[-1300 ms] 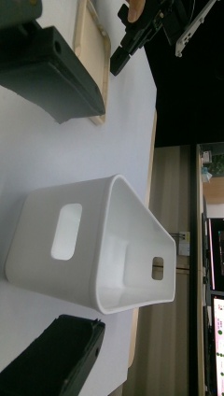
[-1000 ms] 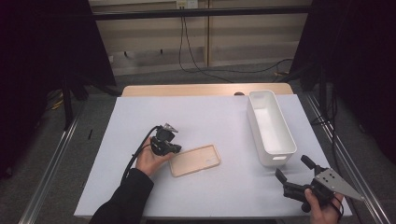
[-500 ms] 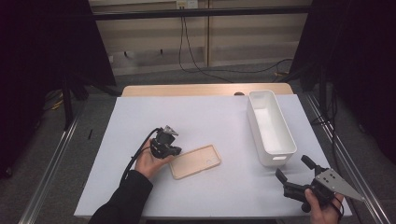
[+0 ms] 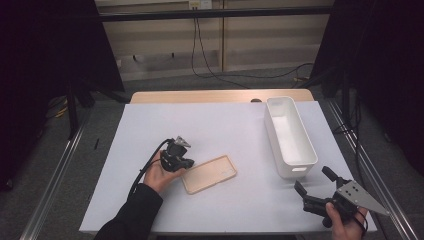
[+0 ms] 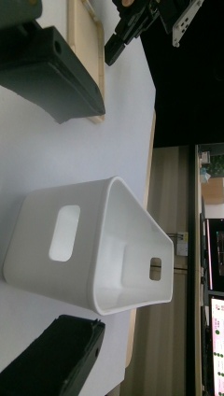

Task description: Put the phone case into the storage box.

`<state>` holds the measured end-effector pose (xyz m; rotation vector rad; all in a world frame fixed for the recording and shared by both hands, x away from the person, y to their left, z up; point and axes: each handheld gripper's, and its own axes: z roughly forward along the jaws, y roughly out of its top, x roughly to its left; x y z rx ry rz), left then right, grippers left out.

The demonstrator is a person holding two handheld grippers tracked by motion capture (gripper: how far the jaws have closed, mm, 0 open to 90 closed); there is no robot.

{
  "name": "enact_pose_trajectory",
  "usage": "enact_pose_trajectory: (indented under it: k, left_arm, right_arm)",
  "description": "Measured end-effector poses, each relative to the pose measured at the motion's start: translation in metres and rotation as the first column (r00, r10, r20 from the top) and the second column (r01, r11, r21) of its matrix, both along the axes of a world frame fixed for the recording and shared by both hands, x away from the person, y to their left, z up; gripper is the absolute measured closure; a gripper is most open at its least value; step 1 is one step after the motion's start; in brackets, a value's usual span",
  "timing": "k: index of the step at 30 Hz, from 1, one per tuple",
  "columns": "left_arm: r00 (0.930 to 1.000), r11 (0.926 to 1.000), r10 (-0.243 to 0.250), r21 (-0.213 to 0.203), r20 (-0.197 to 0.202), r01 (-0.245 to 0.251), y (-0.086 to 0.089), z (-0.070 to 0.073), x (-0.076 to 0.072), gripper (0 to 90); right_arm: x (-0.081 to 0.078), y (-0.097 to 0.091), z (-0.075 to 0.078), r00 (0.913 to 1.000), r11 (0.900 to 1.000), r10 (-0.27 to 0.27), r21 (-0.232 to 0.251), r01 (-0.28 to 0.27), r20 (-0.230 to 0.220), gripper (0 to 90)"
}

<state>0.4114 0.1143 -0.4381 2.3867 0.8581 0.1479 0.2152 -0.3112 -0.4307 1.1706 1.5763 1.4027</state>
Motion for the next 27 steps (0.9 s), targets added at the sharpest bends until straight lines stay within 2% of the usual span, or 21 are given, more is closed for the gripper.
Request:
enact_pose_trajectory:
  k: [27]
  left_arm:
    - [0.9998, 0.9998, -0.020, -0.007, -0.006, 0.020, 0.002, 0.000, -0.010, 90.0]
  right_arm:
    - [0.000, 0.000, 0.000, 1.0000, 1.0000, -0.002, -0.002, 0.002, 0.005, 0.0]
